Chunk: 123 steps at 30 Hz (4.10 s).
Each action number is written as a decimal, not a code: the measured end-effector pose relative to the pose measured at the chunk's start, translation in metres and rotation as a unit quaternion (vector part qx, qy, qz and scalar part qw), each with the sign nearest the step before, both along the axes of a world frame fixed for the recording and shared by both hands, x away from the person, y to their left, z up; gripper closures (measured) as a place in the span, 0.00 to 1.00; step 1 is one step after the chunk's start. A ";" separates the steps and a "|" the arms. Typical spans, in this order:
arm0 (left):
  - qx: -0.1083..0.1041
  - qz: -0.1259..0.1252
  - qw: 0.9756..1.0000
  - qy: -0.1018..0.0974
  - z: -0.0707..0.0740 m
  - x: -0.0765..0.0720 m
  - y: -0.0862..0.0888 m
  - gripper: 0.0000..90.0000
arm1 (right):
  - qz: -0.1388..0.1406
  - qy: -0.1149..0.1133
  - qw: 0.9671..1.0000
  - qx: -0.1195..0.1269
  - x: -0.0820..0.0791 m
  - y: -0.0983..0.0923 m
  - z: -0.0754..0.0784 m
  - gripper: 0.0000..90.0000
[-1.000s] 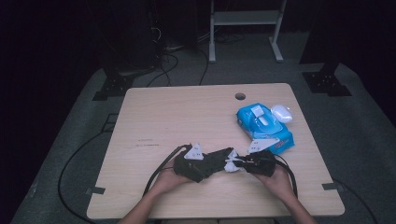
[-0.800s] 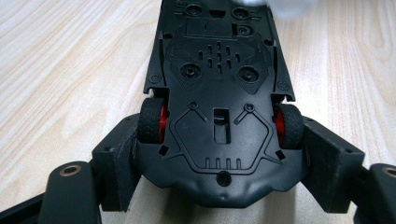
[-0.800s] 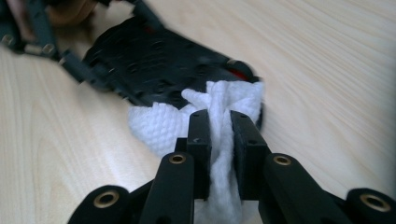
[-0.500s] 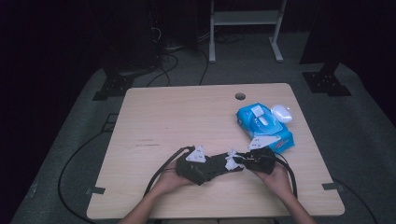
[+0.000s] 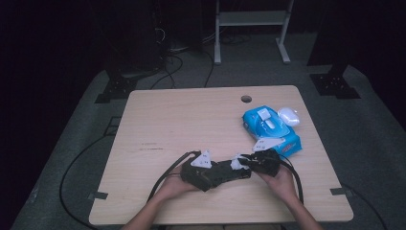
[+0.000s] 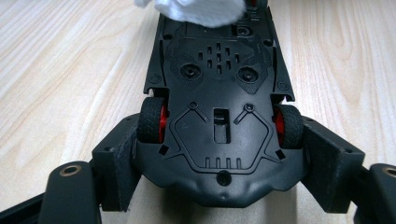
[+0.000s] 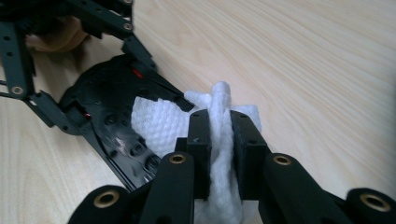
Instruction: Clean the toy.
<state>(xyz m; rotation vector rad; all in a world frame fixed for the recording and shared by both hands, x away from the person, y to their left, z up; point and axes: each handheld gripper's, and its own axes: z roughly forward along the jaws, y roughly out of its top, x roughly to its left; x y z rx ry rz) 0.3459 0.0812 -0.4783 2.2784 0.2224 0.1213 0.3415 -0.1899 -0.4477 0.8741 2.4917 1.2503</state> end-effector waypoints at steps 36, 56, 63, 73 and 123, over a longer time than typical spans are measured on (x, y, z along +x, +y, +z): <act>-0.003 0.004 1.000 0.006 0.001 0.004 0.005 0.26 | 0.021 0.019 1.000 -0.006 -0.008 -0.015 -0.002 0.87; -0.001 0.010 1.000 -0.006 0.000 0.002 -0.003 0.26 | 0.078 0.011 0.997 -0.008 -0.018 0.044 0.000 0.88; -0.004 0.023 1.000 -0.003 -0.001 0.007 0.006 0.26 | 0.010 0.041 0.999 0.005 -0.008 -0.012 0.000 0.88; -0.018 0.051 0.998 0.039 -0.002 0.018 0.012 0.15 | 0.049 0.047 0.998 0.018 -0.010 0.005 -0.003 0.88; -0.049 0.063 0.994 0.070 0.007 0.018 0.012 0.31 | 0.073 0.059 0.996 0.011 -0.025 -0.004 -0.002 0.89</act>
